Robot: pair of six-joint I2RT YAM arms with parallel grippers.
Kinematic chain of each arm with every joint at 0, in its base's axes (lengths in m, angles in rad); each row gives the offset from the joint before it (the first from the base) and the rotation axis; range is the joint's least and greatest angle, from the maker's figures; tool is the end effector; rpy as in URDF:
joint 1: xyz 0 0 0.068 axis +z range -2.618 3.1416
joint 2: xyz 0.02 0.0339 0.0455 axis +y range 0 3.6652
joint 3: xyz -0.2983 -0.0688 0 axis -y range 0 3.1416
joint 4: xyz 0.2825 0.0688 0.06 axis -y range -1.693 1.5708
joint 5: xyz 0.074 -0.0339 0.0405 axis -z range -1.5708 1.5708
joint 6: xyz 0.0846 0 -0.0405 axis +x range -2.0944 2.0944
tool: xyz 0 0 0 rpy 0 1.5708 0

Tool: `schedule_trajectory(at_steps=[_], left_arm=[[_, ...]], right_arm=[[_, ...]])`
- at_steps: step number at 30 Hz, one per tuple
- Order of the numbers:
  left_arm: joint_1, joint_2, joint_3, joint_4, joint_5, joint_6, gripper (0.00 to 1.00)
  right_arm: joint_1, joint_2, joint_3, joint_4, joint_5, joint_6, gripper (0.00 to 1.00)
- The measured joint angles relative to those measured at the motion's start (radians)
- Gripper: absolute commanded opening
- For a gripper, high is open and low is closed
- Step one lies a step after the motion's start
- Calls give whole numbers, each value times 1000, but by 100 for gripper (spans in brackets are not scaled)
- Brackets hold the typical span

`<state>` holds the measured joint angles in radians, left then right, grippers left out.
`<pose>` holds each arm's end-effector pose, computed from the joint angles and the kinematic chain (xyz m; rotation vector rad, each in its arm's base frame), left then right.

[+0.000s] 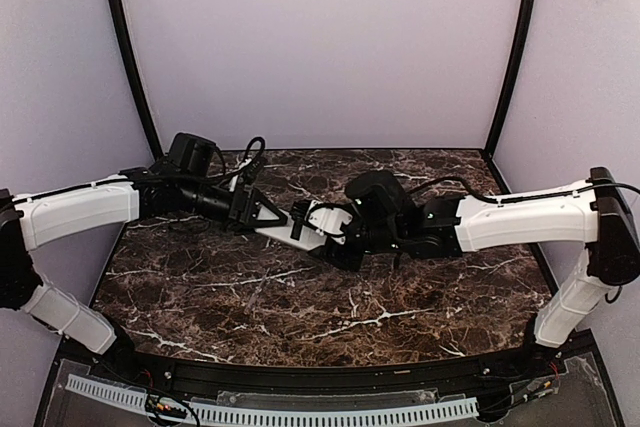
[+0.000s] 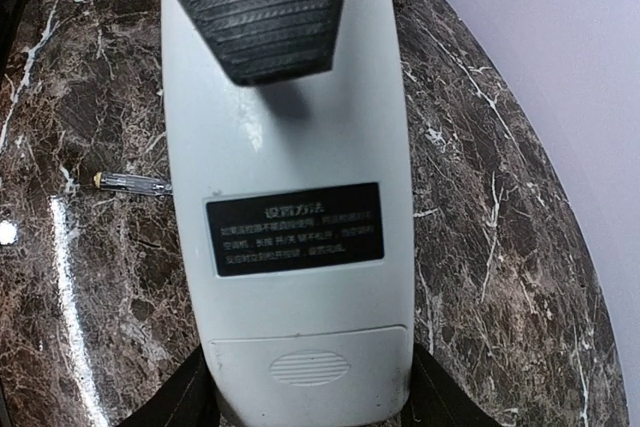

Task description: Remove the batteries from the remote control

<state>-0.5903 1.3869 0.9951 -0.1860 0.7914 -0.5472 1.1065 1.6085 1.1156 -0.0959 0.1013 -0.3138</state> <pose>0.2666 -0.2511 0.2815 0.5657 2.2712 -1.4696 0.2047 0.3896 0.2429 -1.3740 1.6885 0.3474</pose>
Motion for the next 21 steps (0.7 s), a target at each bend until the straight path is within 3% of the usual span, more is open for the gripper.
schedule_trajectory(at_steps=[7,21], left_arm=[[-4,29,-2,22,16,-14,50],[-10,40,-3,51,30,-37,7]], right_arm=[[0,16,10,7,24,0,12],[0,17,16,36,31,2,13]])
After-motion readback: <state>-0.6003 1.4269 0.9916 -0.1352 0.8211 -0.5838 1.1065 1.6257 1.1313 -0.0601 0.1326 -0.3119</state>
